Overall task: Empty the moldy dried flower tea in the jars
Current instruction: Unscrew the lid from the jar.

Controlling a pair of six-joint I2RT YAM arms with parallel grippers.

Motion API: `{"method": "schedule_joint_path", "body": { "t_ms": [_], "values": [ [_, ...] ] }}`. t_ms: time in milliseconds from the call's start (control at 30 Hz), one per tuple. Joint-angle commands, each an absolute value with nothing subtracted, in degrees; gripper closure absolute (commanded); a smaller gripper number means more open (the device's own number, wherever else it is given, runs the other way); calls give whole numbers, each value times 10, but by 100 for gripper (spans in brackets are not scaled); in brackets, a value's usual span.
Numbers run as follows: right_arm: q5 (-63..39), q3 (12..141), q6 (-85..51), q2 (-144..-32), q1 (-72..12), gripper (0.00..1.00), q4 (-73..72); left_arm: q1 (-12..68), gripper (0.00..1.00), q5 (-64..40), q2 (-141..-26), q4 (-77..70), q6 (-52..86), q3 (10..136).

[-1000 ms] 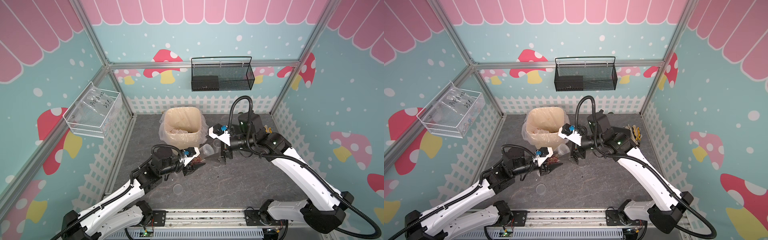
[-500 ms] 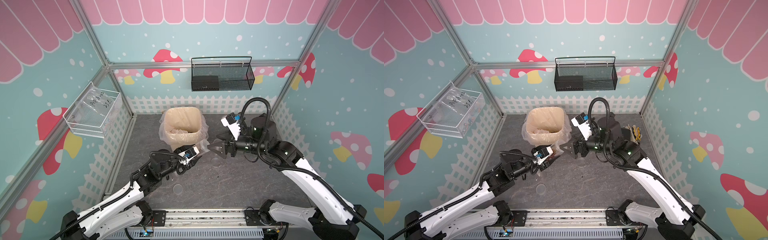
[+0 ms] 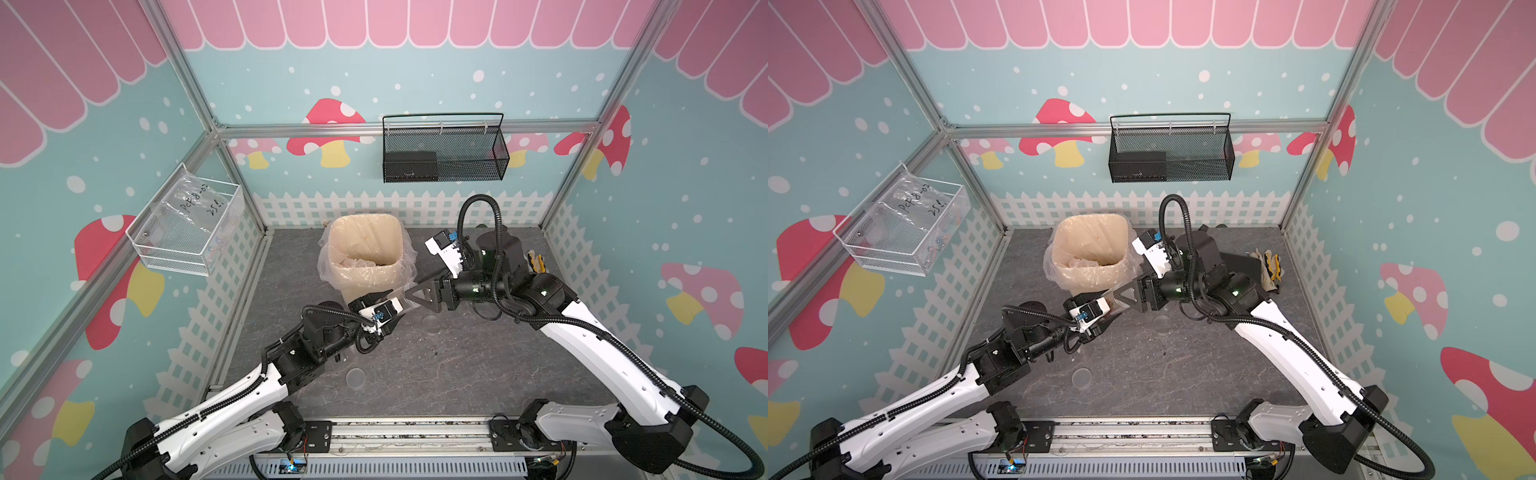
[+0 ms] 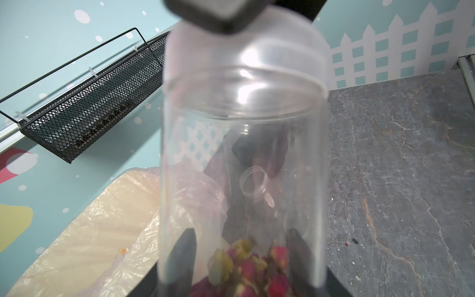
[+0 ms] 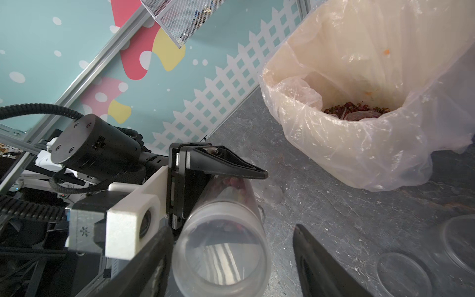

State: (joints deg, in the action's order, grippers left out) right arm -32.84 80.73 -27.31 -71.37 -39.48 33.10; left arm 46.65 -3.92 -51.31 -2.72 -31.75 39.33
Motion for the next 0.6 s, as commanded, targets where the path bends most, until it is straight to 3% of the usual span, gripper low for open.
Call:
{"method": "schedule_joint_path", "body": {
  "t_ms": [0, 300, 467, 567],
  "values": [
    [-347, 802, -262, -719, -401, 34, 340, 471, 100, -31, -512, -31, -333, 388],
    [-397, 797, -182, -726, -402, 64, 347, 471, 100, -35, -517, -20, -327, 392],
    [-417, 819, 84, -721, -402, 78, 382, 471, 100, -81, -518, 1, -306, 397],
    [-366, 832, 227, -712, -402, 91, 385, 471, 100, -127, -522, 24, -284, 408]
  ]
}}
